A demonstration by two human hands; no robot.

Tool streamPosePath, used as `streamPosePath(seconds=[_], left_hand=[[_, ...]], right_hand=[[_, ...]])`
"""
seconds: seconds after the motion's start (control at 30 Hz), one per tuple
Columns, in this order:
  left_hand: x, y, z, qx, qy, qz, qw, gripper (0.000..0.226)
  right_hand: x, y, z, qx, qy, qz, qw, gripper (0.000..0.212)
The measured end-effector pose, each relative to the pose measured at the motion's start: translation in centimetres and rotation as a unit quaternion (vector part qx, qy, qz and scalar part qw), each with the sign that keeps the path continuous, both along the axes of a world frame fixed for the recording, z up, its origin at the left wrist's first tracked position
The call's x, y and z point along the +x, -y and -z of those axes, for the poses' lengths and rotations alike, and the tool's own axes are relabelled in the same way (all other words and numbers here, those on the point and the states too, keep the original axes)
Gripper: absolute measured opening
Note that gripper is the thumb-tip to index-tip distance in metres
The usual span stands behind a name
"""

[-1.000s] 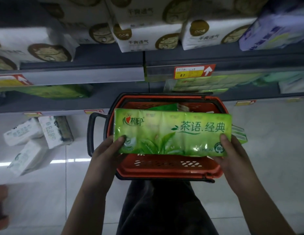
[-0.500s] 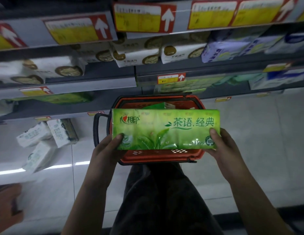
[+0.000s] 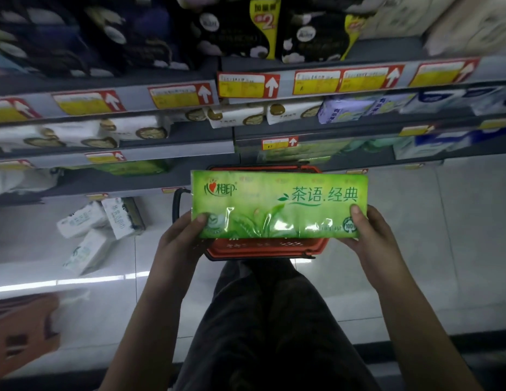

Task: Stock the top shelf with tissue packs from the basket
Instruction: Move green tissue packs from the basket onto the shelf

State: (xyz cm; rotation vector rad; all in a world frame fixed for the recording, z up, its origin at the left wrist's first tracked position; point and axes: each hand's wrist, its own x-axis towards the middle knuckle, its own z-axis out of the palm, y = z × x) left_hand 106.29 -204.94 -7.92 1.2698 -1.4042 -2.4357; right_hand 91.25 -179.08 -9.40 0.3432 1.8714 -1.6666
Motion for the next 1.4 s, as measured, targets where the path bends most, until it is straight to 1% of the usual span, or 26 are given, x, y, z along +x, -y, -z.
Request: streamPosePath(seconds=[0.2,0.27,0.3,0.37,0.4,0.47,0.5,0.53,0.6,0.63,0.67,0.73,0.77,0.8,0.87,0.93,1.1,1.27,1.4], left_hand=[[0.4,0.0,-4.7,0.001,-0.027,0.006,1.000,0.037],[0.2,0.1,-6.1,0.011,-0.031,-0.006,0.999,0.033],[0.1,0.2,-6.9,0.022,-0.030,-0.020,0.999,0.037],[0.0,0.5,-8.1,0.031,-0.033,-0.044,0.998,0.066],[0.0,0.6,-8.7,0.027,-0.041,-0.047,0.998,0.070],[0.1,0.8,-9.9,0.021,-0.069,-0.045,0.996,0.059],[0.0,0.9,-10.7,0.025,-0.083,-0.043,0.995,0.060],[-0.1,1.0,-11.3,0.022,-0.091,-0.041,0.995,0.068],[-0.4,1.0,-12.7,0.010,-0.102,-0.043,0.994,0.088],[-0.5,1.0,-13.3,0.000,-0.106,-0.042,0.993,0.091],[-0.7,1.0,-13.9,-0.006,-0.118,-0.032,0.992,0.084],[-1.1,0.8,-15.3,-0.014,-0.141,-0.009,0.990,0.047],[-1.3,0.7,-16.0,-0.023,-0.149,0.001,0.989,0.034],[-1.4,0.5,-16.6,-0.033,-0.159,0.012,0.987,0.031],[-1.5,0.1,-17.5,-0.040,-0.174,0.028,0.983,0.032],[-1.6,-0.4,-18.3,-0.053,-0.176,0.032,0.982,0.033],[-1.9,-1.3,-19.3,-0.066,-0.187,0.041,0.979,0.033],[-2.0,-1.1,-19.9,-0.075,-0.186,0.020,0.979,0.031],[-1.8,-0.8,-20.3,-0.102,-0.182,0.028,0.978,0.031]], right_hand=[[0.2,-0.1,-4.3,0.009,-0.026,-0.012,1.000,0.094],[0.1,-0.2,-5.8,0.011,-0.033,-0.017,0.999,0.094],[0.1,-0.2,-6.5,0.011,-0.039,-0.020,0.999,0.092],[-0.3,-0.1,-7.9,0.005,-0.051,-0.021,0.998,0.090],[-0.4,-0.1,-8.7,0.000,-0.053,-0.020,0.998,0.092],[-0.7,-0.2,-10.1,-0.008,-0.053,-0.016,0.998,0.102],[-0.8,-0.4,-10.8,-0.014,-0.055,-0.012,0.998,0.107],[-0.9,-0.5,-11.6,-0.024,-0.059,-0.008,0.998,0.106],[-1.1,-0.6,-13.3,-0.055,-0.065,-0.014,0.996,0.090],[-1.2,-0.7,-14.0,-0.069,-0.066,-0.017,0.995,0.083],[-1.3,-0.8,-14.7,-0.080,-0.066,-0.014,0.995,0.082],[-1.7,-0.9,-15.9,-0.095,-0.072,-0.005,0.993,0.088],[-1.9,-0.9,-16.3,-0.103,-0.076,-0.003,0.992,0.091],[-2.1,-0.8,-16.8,-0.109,-0.081,-0.003,0.991,0.092],[-2.4,-0.9,-17.7,-0.114,-0.090,-0.005,0.989,0.091],[-2.5,-1.0,-18.5,-0.118,-0.099,-0.004,0.988,0.089],[-3.2,-1.6,-19.5,-0.141,-0.112,-0.007,0.984,0.089],[-3.5,-1.9,-19.9,-0.154,-0.128,-0.038,0.979,0.083],[-3.4,-1.6,-19.9,-0.155,-0.130,-0.050,0.978,0.084]])
